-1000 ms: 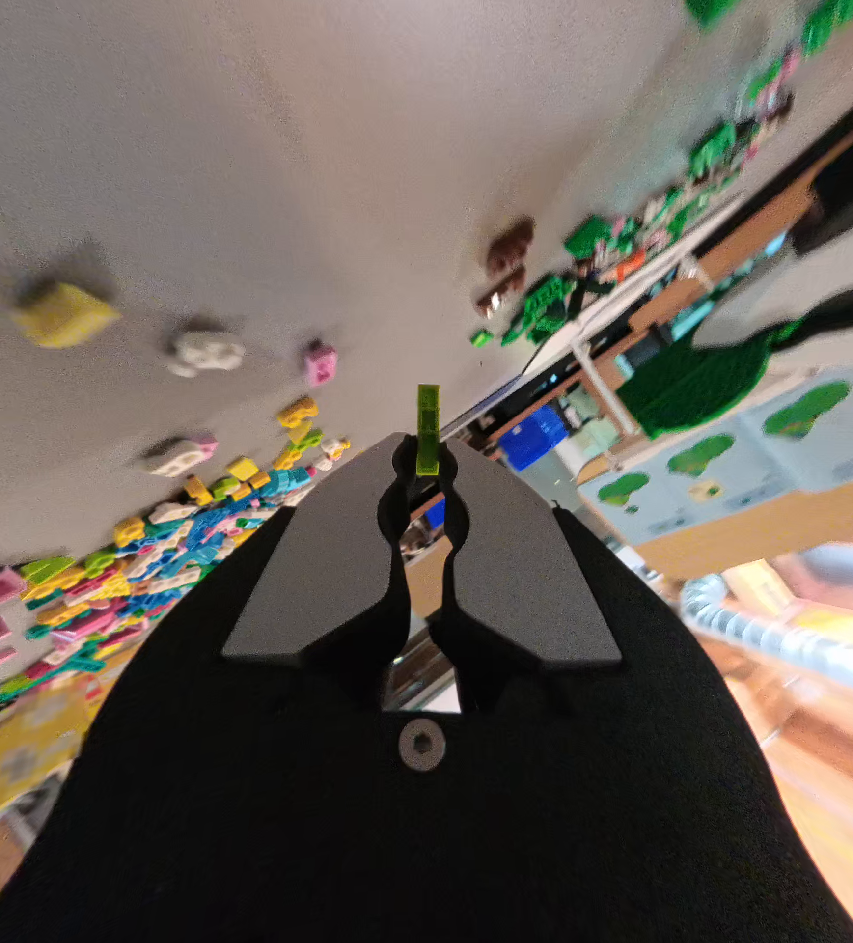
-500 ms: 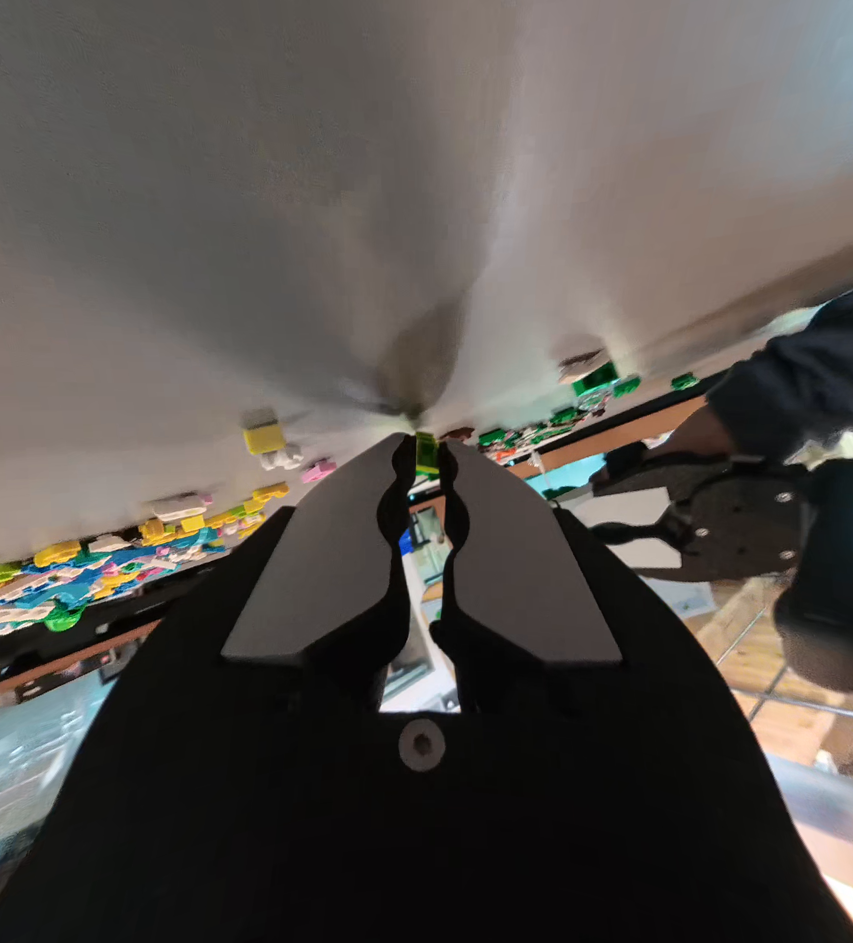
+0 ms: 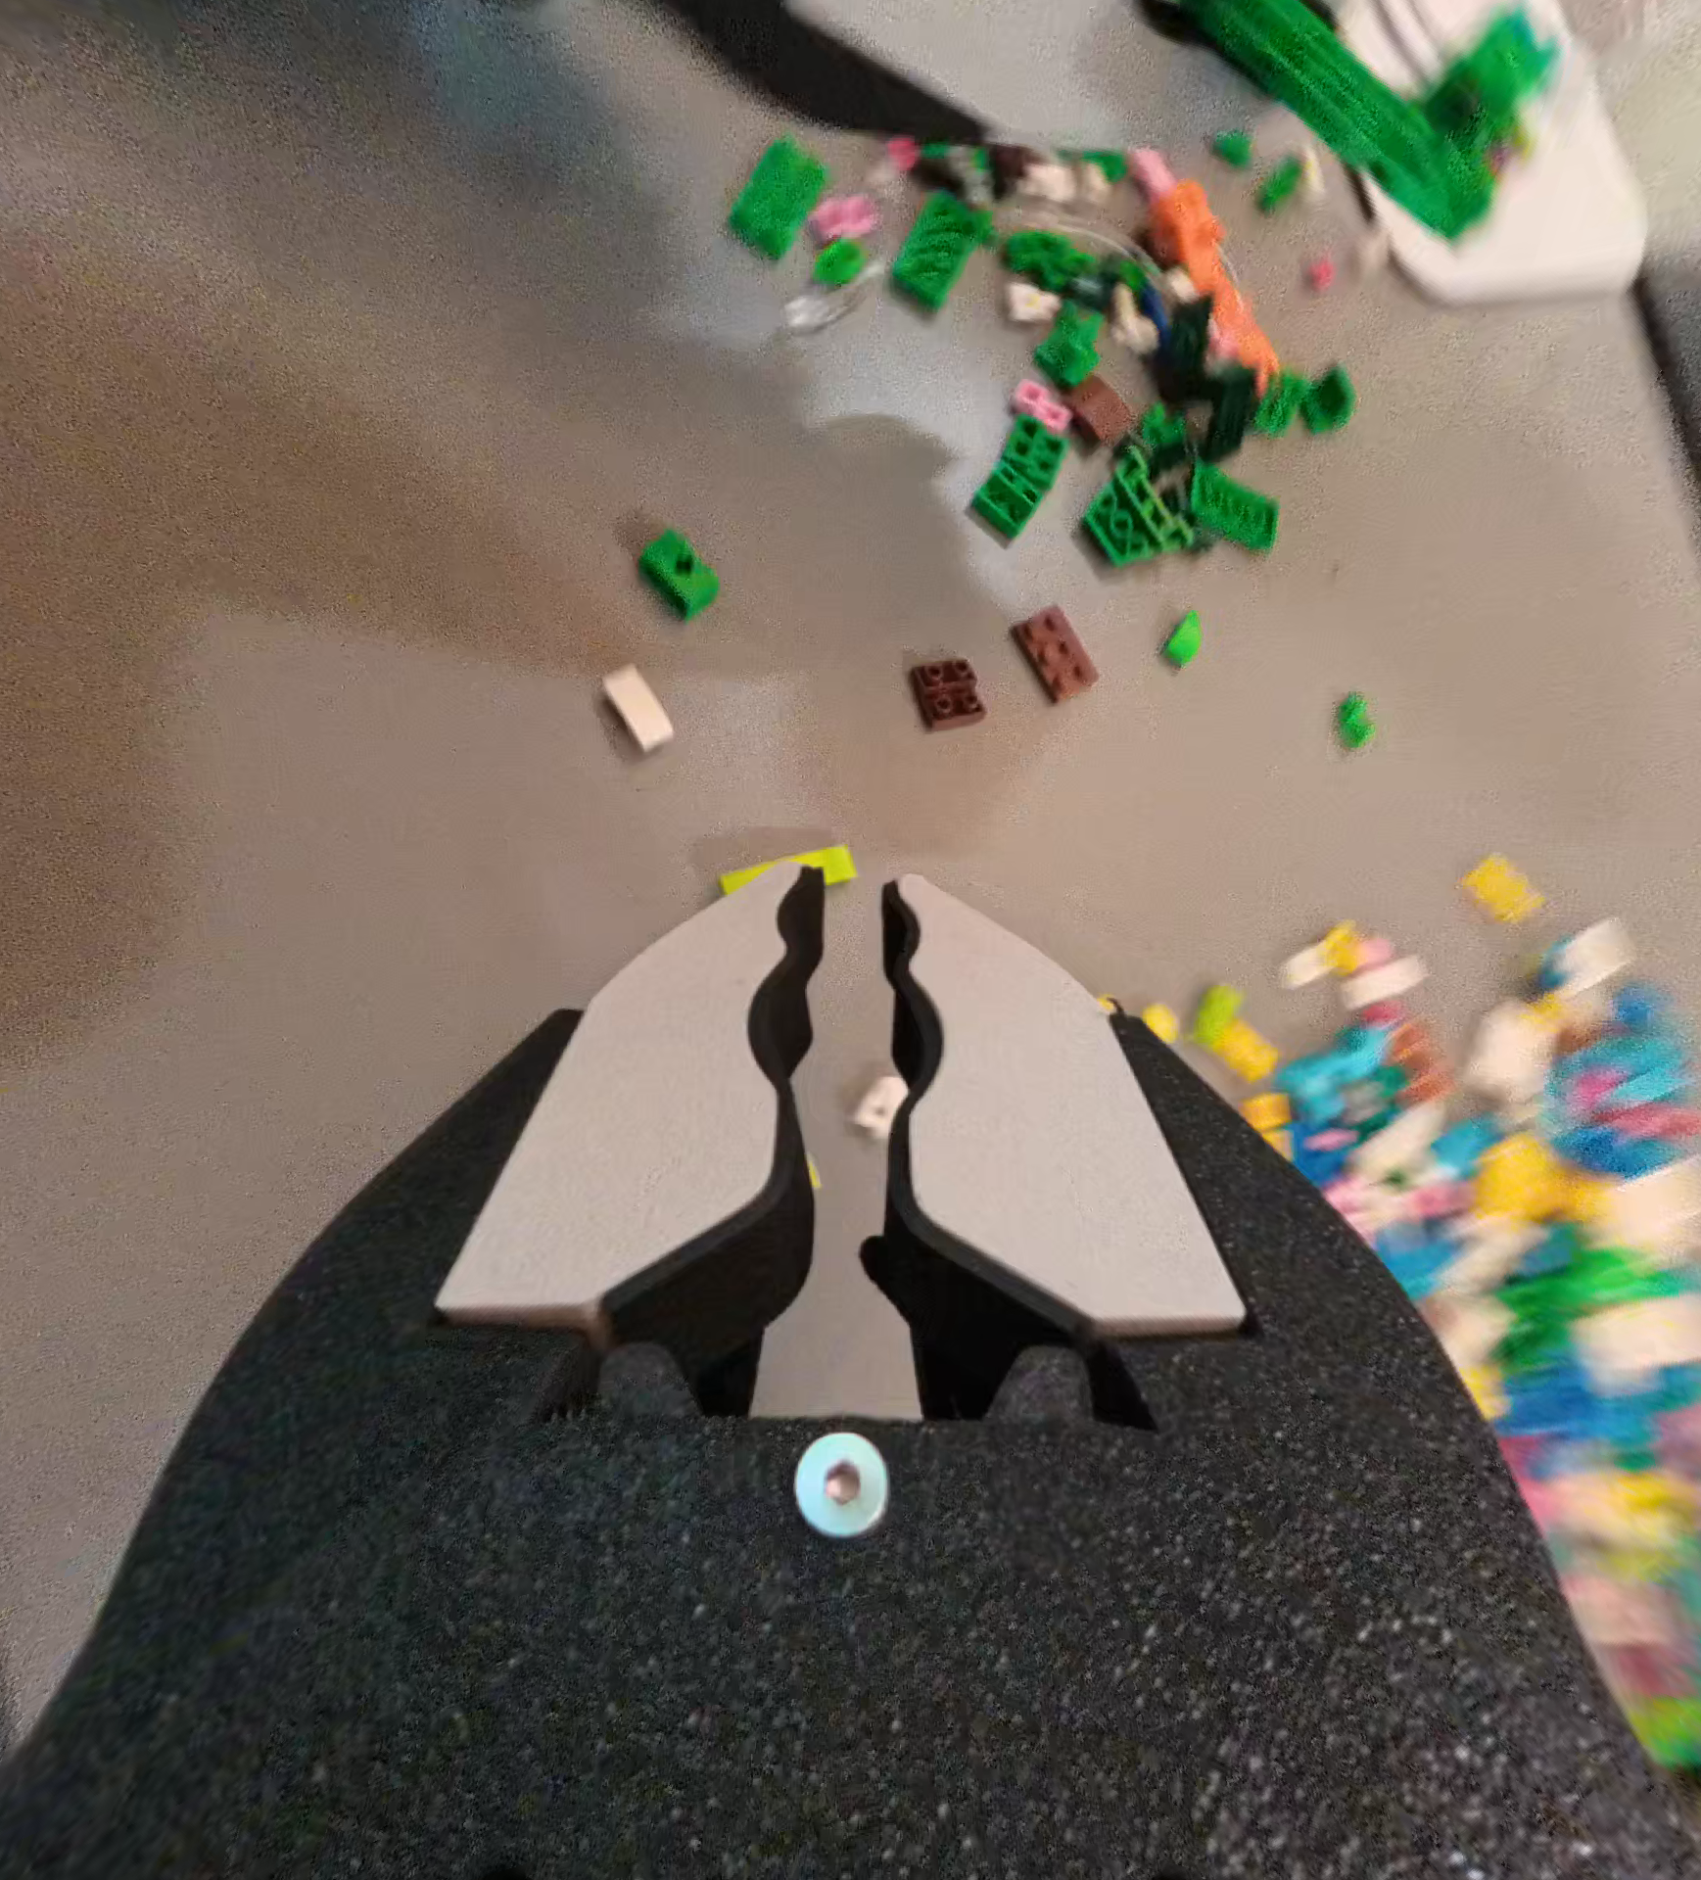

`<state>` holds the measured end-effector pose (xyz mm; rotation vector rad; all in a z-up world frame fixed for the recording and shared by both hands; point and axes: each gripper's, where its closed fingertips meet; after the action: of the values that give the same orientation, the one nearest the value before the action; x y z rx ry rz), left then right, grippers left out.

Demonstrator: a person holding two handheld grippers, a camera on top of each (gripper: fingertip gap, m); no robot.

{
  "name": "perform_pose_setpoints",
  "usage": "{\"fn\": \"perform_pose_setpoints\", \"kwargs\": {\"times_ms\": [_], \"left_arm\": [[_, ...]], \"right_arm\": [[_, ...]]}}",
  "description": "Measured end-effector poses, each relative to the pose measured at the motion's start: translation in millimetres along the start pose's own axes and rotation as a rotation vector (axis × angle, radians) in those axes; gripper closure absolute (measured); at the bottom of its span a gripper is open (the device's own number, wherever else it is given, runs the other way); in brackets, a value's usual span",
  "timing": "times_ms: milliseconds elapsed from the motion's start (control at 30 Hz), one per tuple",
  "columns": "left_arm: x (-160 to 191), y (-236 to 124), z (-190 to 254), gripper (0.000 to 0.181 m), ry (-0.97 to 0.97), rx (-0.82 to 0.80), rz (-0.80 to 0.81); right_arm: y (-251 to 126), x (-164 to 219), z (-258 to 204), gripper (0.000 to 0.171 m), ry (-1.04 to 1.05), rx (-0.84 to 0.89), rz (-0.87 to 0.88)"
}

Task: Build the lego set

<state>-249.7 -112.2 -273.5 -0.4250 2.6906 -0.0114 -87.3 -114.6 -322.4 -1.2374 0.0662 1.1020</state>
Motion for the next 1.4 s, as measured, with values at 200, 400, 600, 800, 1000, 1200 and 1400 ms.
{"fn": "perform_pose_setpoints", "kwargs": {"times_ms": [200, 400, 600, 800, 1000, 1200, 1400], "left_arm": [[-13.1, -0.2, 9.9, 0.174, 0.086, 0.009, 0.026], [-14.5, 0.1, 12.4, 0.174, 0.077, 0.030, 0.032], [-14.4, 0.4, 14.4, 0.174, 0.074, 0.039, 0.033], [-18.3, -1.2, 18.1, 0.174, 0.086, 0.061, 0.064], [-21.2, -1.3, 26.5, 0.174, 0.120, 0.092, 0.080], [-21.0, -1.4, 27.3, 0.174, 0.112, 0.100, 0.084], [-19.8, -0.4, 30.1, 0.174, 0.111, 0.115, 0.078]], "right_arm": [[15.5, 17.4, -22.4, 0.157, 0.389, -0.038, -0.004], [21.6, 22.2, -31.7, 0.159, 0.332, -0.084, -0.033], [32.3, -5.0, -46.6, 0.157, 0.288, -0.234, 0.096], [20.2, -0.1, -19.4, 0.155, -0.020, -0.245, 0.179], [25.9, 8.5, -20.3, 0.152, -0.206, -0.402, 0.169], [34.4, 12.1, -21.4, 0.152, -0.266, -0.485, 0.140], [36.1, 10.5, -22.1, 0.152, -0.290, -0.512, 0.143]]}}
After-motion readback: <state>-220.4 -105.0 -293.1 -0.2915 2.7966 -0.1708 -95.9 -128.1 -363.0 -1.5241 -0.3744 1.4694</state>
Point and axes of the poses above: each gripper's, where its closed fingertips meet, y out along the fingers, x out of its underside, z = x × y across the jaws, and after that the axes turned 5 degrees about -y, right-handed
